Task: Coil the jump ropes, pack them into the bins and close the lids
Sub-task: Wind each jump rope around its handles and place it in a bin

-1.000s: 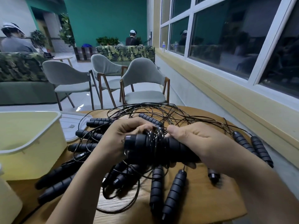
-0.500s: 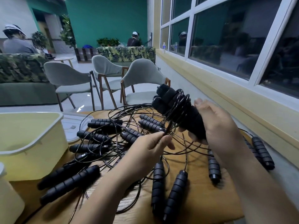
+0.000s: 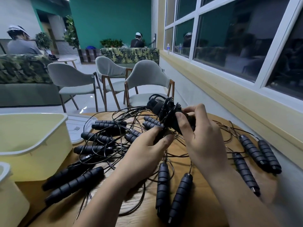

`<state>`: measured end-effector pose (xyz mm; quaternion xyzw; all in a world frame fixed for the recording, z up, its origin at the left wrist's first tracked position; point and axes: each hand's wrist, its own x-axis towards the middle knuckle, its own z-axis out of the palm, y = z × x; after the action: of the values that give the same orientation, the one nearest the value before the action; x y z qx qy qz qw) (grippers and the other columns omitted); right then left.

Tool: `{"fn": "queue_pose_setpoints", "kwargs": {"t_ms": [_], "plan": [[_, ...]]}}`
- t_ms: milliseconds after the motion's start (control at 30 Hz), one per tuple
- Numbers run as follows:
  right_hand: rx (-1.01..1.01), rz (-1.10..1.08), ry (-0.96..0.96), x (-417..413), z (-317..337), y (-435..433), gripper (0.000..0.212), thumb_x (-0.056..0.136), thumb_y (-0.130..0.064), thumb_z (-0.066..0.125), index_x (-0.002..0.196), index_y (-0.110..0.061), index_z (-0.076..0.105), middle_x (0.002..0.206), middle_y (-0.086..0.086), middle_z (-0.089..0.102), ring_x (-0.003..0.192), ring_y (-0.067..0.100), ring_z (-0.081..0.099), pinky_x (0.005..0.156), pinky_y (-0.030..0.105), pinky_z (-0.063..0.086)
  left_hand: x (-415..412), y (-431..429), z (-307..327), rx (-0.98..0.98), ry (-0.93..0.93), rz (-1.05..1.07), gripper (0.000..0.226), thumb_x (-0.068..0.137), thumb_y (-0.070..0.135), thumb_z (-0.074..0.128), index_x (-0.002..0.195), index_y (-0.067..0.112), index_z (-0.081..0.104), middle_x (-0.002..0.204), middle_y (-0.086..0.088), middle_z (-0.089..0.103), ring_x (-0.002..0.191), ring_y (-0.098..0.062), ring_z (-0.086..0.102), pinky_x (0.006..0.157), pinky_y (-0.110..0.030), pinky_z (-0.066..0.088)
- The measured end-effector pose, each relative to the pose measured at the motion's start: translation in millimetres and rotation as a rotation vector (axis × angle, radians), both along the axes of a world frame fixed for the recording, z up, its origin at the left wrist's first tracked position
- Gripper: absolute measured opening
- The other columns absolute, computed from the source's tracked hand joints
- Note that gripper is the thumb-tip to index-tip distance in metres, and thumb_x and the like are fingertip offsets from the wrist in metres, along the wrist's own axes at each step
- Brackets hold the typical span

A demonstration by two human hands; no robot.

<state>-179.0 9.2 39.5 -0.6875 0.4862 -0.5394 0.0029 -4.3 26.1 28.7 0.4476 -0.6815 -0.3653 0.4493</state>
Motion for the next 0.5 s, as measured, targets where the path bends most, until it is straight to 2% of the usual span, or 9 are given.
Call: {"fn": "queue_pose_setpoints", "kwargs": {"t_ms": [133, 200, 267, 333, 400, 500], "plan": [[-0.047, 0.043, 0.027, 9.9, -8.0, -2.2, 0.039, 0.110, -0.050, 0.056, 0.129, -0.016, 0.058, 0.114, -0.001, 0.069, 0.101, 0.020, 0.069, 0.080, 0.043, 0.061, 11.5, 2.0, -0.3, 0.103, 0.167, 0.042, 0.008, 0.104, 0.025, 0.066, 0.108, 0.024, 0.072, 0.070, 0.010, 0.061, 0.062, -0.013, 0.051, 0.059, -0.031, 0.040], [-0.039, 0.073, 0.013, 19.7, -12.2, 0.0, 0.040, 0.108, -0.046, 0.063, 0.131, -0.014, 0.059, 0.120, -0.001, 0.066, 0.106, 0.015, 0.065, 0.086, 0.034, 0.058, 17.1, 3.1, 0.0, 0.157, 0.221, 0.065, 0.008, 0.101, 0.017, 0.066, 0.105, 0.022, 0.072, 0.070, 0.008, 0.060, 0.061, -0.012, 0.050, 0.058, -0.029, 0.039], [-0.001, 0.104, -0.010, 31.5, -16.3, 2.9, 0.045, 0.101, -0.047, 0.070, 0.131, -0.015, 0.059, 0.121, -0.005, 0.063, 0.106, 0.008, 0.059, 0.089, 0.019, 0.050, 24.4, 4.3, 1.4, 0.188, 0.260, 0.095, 0.011, 0.098, 0.014, 0.067, 0.096, 0.023, 0.072, 0.067, 0.011, 0.059, 0.058, -0.009, 0.049, 0.056, -0.024, 0.038], [0.026, 0.126, -0.027, 42.7, -20.4, 5.1, 0.051, 0.095, -0.050, 0.075, 0.129, -0.015, 0.058, 0.117, -0.007, 0.060, 0.102, 0.001, 0.053, 0.087, 0.009, 0.041, 33.4, 8.5, 5.5, 0.200, 0.274, 0.127, 0.021, 0.095, 0.013, 0.068, 0.082, 0.029, 0.071, 0.064, 0.011, 0.058, 0.056, -0.007, 0.047, 0.052, -0.022, 0.036], [0.046, 0.150, -0.044, 52.7, -23.2, 7.2, 0.054, 0.091, -0.052, 0.079, 0.126, -0.017, 0.056, 0.113, -0.007, 0.060, 0.097, -0.001, 0.052, 0.083, 0.006, 0.042, 44.0, 12.0, 6.9, 0.209, 0.280, 0.157, 0.020, 0.090, 0.016, 0.069, 0.077, 0.031, 0.071, 0.067, 0.007, 0.057, 0.058, -0.010, 0.047, 0.052, -0.023, 0.036], [0.045, 0.179, -0.048, 67.0, -26.5, 10.4, 0.050, 0.090, -0.045, 0.083, 0.120, -0.019, 0.054, 0.111, -0.006, 0.060, 0.092, 0.001, 0.053, 0.076, 0.010, 0.044, 55.9, 21.5, 10.0, 0.239, 0.327, 0.170, 0.007, 0.089, 0.021, 0.071, 0.094, 0.022, 0.076, 0.082, -0.003, 0.073, 0.070, -0.015, 0.060, 0.060, -0.025, 0.046]]}}
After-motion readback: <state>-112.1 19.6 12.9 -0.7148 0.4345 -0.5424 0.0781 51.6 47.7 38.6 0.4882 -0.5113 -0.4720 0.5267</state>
